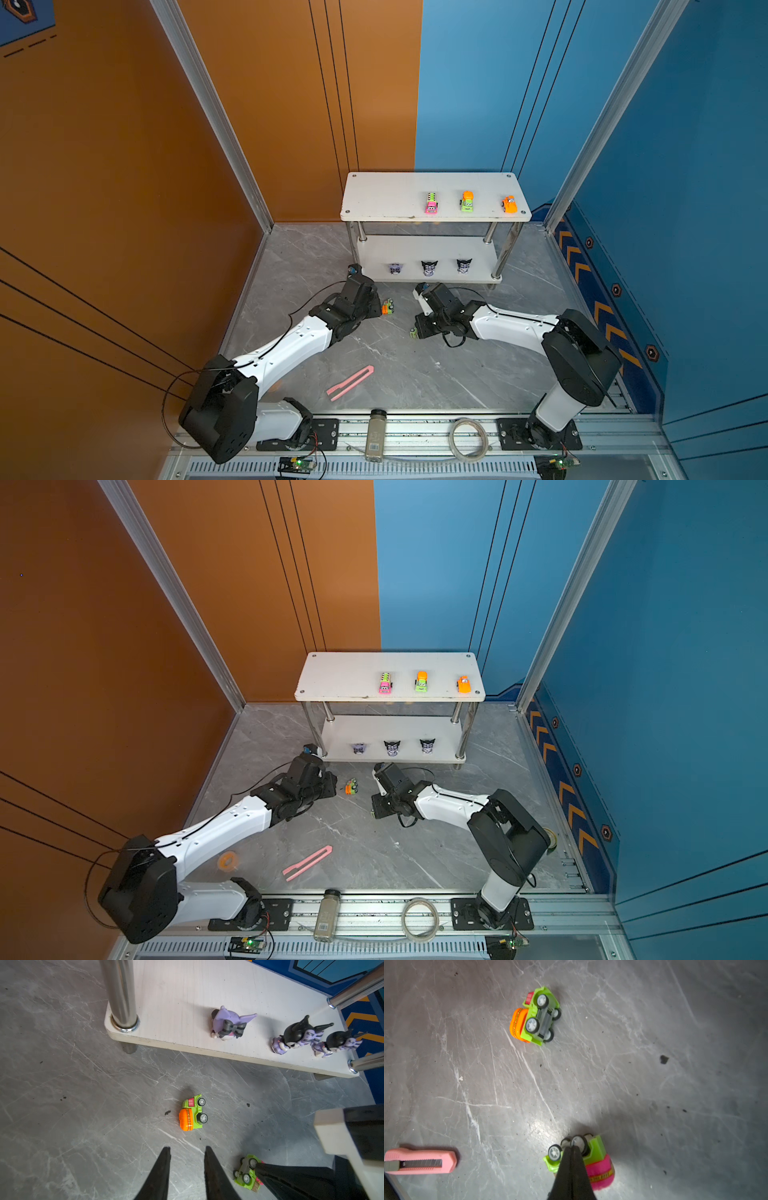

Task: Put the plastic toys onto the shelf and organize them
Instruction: 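Move both grippers down toward the remaining cars on the floor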

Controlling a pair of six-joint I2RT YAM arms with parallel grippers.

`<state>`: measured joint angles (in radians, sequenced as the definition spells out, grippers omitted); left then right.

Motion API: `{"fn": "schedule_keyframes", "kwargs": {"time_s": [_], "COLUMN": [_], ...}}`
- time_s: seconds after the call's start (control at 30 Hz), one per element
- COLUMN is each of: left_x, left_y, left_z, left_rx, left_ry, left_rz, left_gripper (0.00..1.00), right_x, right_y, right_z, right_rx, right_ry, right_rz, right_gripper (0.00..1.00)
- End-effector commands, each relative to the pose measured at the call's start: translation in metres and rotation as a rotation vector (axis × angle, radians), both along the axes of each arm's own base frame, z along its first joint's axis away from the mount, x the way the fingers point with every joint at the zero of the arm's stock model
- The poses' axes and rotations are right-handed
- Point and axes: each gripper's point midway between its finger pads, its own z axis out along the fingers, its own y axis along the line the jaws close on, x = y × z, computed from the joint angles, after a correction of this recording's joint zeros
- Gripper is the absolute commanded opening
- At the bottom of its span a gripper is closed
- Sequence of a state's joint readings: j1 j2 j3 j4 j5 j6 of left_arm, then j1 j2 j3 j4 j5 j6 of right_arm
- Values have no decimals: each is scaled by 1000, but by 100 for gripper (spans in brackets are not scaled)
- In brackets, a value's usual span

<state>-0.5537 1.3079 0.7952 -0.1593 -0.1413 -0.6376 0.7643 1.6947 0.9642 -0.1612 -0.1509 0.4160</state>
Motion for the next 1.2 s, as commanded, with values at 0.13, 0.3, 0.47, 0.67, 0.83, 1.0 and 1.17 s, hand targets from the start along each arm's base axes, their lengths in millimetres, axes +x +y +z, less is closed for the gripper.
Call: {"fn": "schedule_keyframes", "kwargs": {"time_s": [0.13, 0.3, 0.47, 0.67, 0.83, 1.0, 1.17], "left_x": [-3, -5, -11, -17, -22, -24, -21], "left_y": [7, 17, 21, 16, -2, -46, -96], "left_z": [-4, -7, -15, -25, -24, -19, -26], "left_rx": [-57, -75, -78, -97, -110, -96, -114], "left_ry": [13, 18, 35, 59, 40, 16, 49], "left_rz": [-16, -2, -6, -30, -99, -240, -365], "left_gripper": [30, 30, 31, 30, 32, 31, 10], "right_x": [-2, -1, 4, 22, 30, 26, 14], "right_y": [8, 21, 38, 54, 44, -8, -79], "right_z": [-21, -32, -31, -12, 18, 36, 39], "right_rx": [-104, -159, -151, -153, -120, -121, -142], "right_ry": [22, 22, 23, -13, -56, -82, -76], "right_rz": [13, 36, 59, 88, 68, -33, -180], "right_gripper": [0, 0, 0, 0, 0, 0, 0]}}
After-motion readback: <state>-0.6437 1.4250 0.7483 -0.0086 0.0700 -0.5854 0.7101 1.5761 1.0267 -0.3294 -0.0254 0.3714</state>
